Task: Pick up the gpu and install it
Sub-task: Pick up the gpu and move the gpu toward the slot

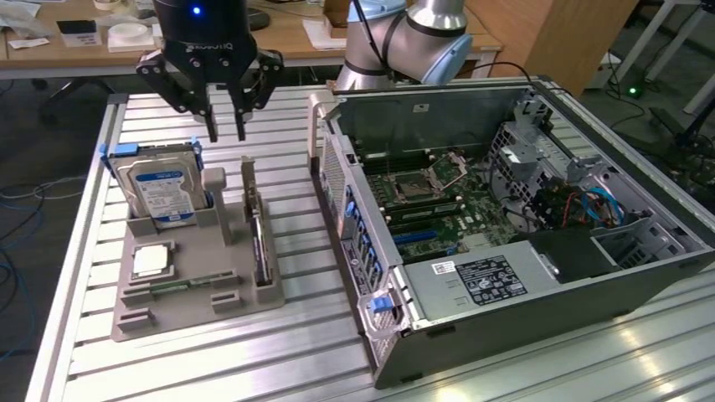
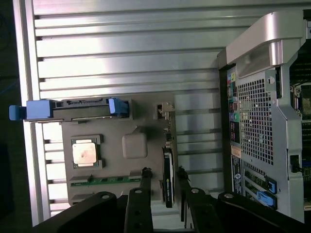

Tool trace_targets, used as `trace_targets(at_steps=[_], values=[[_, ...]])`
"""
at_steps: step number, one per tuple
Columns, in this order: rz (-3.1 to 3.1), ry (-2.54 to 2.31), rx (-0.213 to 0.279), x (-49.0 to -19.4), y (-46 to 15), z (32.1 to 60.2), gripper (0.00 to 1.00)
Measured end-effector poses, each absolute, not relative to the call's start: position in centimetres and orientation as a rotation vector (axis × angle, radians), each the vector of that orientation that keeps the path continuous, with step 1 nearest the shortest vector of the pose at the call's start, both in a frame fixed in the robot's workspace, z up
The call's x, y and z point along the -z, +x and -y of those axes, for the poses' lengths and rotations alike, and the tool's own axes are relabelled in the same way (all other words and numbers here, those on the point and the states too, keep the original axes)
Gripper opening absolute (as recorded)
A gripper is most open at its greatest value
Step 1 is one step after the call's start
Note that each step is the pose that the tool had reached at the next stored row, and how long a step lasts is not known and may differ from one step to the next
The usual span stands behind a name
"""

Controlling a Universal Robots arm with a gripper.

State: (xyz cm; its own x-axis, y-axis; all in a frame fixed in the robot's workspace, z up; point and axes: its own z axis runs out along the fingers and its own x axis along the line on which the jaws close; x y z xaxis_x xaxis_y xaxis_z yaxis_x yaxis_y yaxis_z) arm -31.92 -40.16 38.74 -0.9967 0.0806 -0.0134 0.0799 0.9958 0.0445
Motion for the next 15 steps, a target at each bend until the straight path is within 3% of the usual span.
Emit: trace_targets(at_steps=[3,5,8,9,10,15], values=[[-3.123,0.126,-0.069,-38.74,-31.92,40.15,0.47],[-3.123,0.126,-0.069,-38.74,-31.92,40.15,0.47],[-3.123,0.121,-0.069,-38.73,-31.93,40.15,0.64],[-3.124,0.106,-0.069,-38.72,-31.93,40.14,0.64],[-3.125,0.081,-0.069,-38.69,-31.93,40.14,0.71],[-3.132,-0.015,-0.068,-38.37,-31.93,40.18,0.71]])
